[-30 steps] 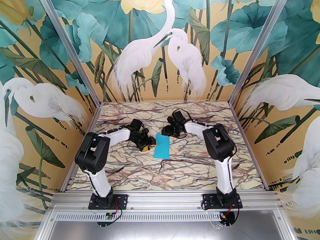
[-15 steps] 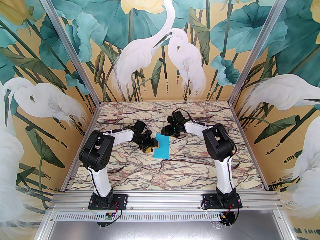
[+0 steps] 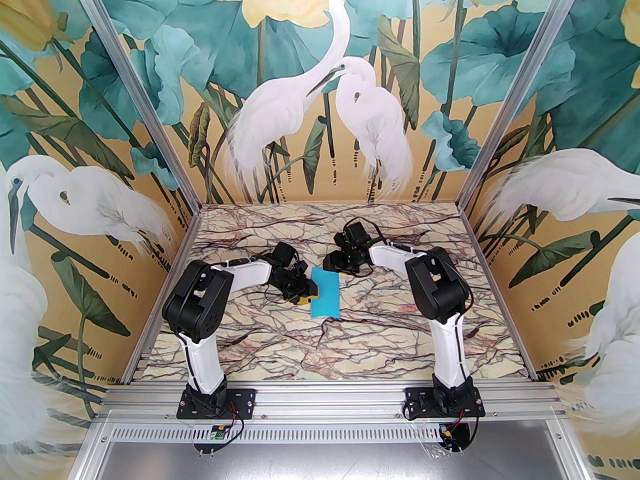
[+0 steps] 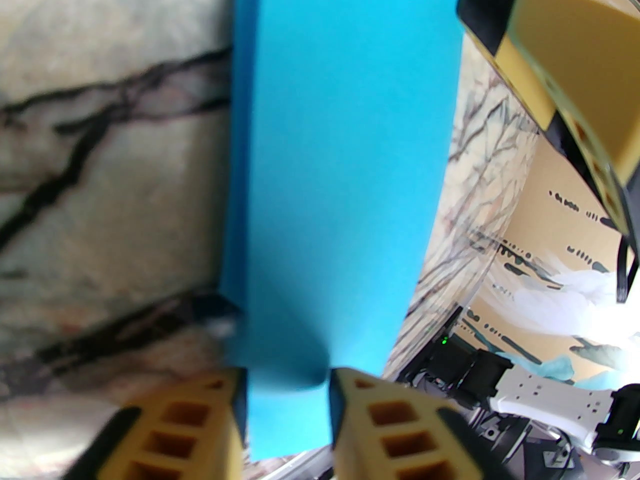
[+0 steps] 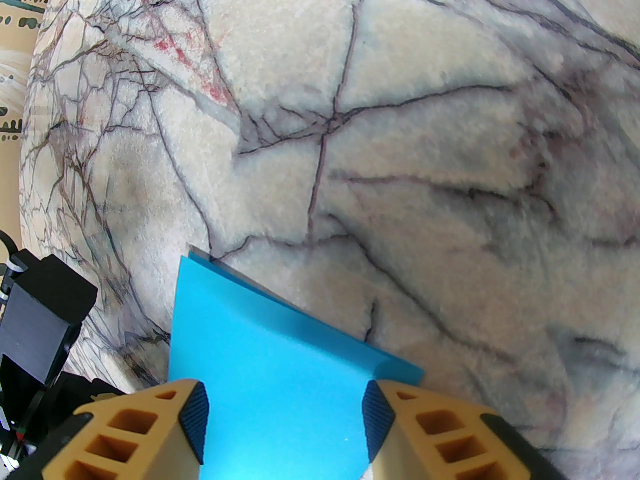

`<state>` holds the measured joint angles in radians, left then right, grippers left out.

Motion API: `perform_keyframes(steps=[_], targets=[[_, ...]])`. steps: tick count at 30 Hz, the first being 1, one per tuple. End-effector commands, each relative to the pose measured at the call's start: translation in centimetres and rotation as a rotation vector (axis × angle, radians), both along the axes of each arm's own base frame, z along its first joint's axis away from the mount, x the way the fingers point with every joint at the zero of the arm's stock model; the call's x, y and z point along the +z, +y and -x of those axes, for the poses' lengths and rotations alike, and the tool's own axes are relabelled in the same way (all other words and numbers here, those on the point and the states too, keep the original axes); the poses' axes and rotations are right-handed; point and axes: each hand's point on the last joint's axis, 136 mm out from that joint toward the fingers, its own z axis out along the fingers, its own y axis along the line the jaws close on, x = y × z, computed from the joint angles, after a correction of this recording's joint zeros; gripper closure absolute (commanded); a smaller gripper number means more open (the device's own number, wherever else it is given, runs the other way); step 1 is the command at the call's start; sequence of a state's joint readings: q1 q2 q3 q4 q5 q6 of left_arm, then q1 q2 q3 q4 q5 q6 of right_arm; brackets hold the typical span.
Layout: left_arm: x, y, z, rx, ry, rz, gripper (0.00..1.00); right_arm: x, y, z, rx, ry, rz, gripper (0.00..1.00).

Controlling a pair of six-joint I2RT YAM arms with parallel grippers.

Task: Fold a paper plane with a square sheet of paper (fold left side to right side)
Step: Third fold the triangle at the center of the table.

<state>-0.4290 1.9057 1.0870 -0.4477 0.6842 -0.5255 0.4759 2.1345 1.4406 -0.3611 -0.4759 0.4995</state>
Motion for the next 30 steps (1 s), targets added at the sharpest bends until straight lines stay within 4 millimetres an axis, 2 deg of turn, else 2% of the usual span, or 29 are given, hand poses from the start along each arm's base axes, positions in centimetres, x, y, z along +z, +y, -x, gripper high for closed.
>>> perform_keyframes(steps=[1, 7, 12, 19, 30], targets=[[0.0, -0.1, 0.2, -0.007, -0.007, -0.001, 0.74, -3.2, -1.2, 1.5, -0.001, 0.064, 0.062, 0.41], [0.1, 0.2, 0.5, -0.010, -0.011, -0.016, 0.81, -2.3, -1.0, 1.0, 0.003, 0.032, 0.061, 0.38], [0.2, 0.5, 0.7, -0.011, -0.016, -0.024, 0.73, -2.4, -1.1, 1.0, 0.002, 0.033, 0.063, 0.37], [1.0, 0.2, 0.8, -0.008, -0.024, 0.007, 0.72, -2.7, -1.2, 1.1, 0.001, 0.038, 0.070, 0.37], [1.1, 0.3, 1.1, -0.017, -0.026, 0.000, 0.85, -2.5, -1.2, 0.9, -0.003, 0.031, 0.067, 0.36]])
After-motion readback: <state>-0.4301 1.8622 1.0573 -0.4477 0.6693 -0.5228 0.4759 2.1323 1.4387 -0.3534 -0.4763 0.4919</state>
